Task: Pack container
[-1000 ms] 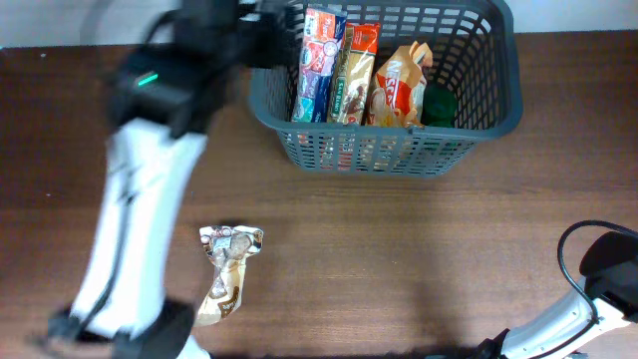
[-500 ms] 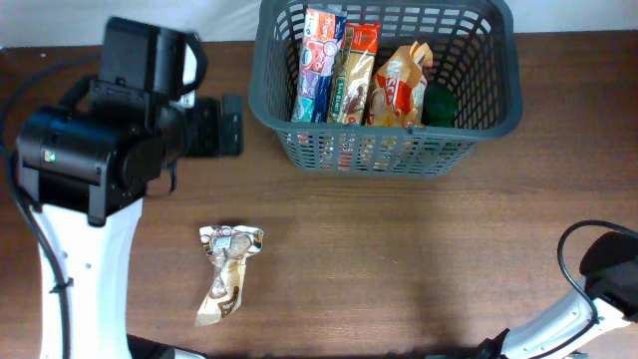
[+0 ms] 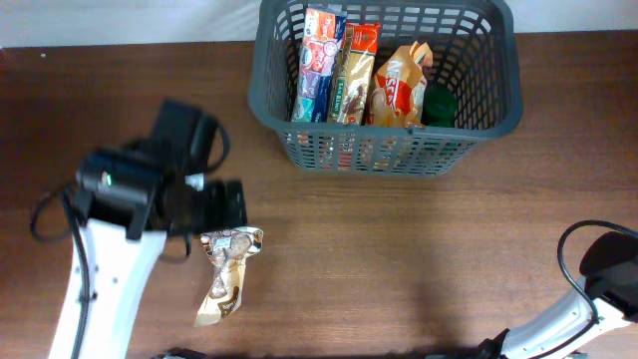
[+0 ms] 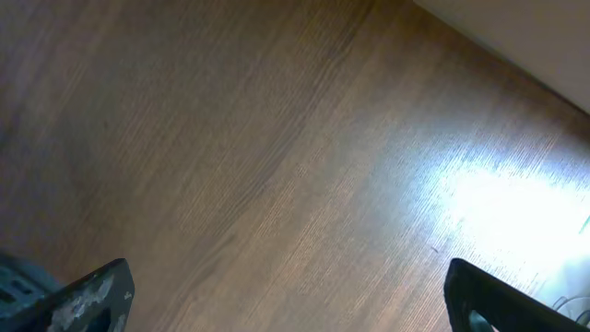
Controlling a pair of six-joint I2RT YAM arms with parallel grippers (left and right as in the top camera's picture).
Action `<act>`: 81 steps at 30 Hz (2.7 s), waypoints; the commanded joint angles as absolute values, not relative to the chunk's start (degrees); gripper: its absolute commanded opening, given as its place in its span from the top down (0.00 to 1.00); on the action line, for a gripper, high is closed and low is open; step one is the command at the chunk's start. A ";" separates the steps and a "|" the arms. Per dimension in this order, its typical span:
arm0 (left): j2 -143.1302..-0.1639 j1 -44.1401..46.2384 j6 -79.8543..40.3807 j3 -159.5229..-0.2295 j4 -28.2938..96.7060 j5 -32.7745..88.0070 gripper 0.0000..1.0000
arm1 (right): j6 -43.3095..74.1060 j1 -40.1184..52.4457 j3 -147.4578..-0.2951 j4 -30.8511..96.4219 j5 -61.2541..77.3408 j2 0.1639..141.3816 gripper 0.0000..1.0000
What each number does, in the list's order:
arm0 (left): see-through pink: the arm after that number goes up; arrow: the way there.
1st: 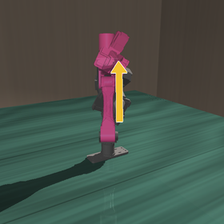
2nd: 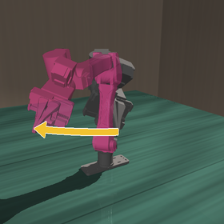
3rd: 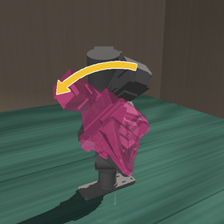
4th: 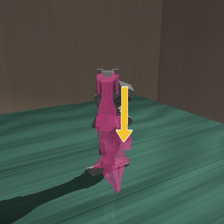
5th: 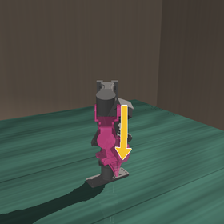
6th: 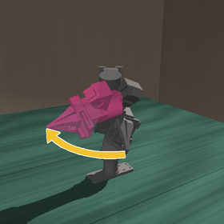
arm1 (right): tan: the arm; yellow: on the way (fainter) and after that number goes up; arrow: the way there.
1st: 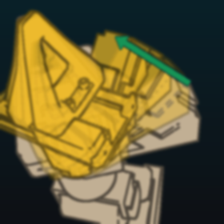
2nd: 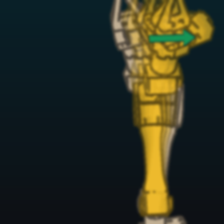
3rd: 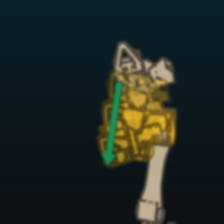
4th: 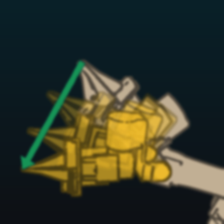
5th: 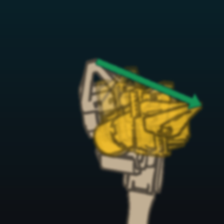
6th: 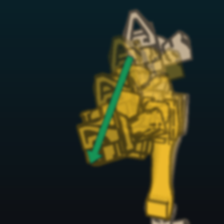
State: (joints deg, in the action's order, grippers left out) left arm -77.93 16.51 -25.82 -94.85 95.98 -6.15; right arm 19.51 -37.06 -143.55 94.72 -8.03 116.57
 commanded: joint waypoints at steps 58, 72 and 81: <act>-83.35 16.32 -18.59 -42.70 52.86 10.79 0.01 | 19.97 -37.19 -143.44 94.72 -8.14 116.73 0.01; -83.35 16.34 -21.69 -40.34 52.66 10.52 0.11 | 19.97 -37.19 -143.44 94.70 -8.14 116.73 0.01; -83.35 16.34 -23.16 -40.34 51.99 10.28 0.85 | 19.97 -37.19 -143.44 94.72 -8.14 116.73 0.01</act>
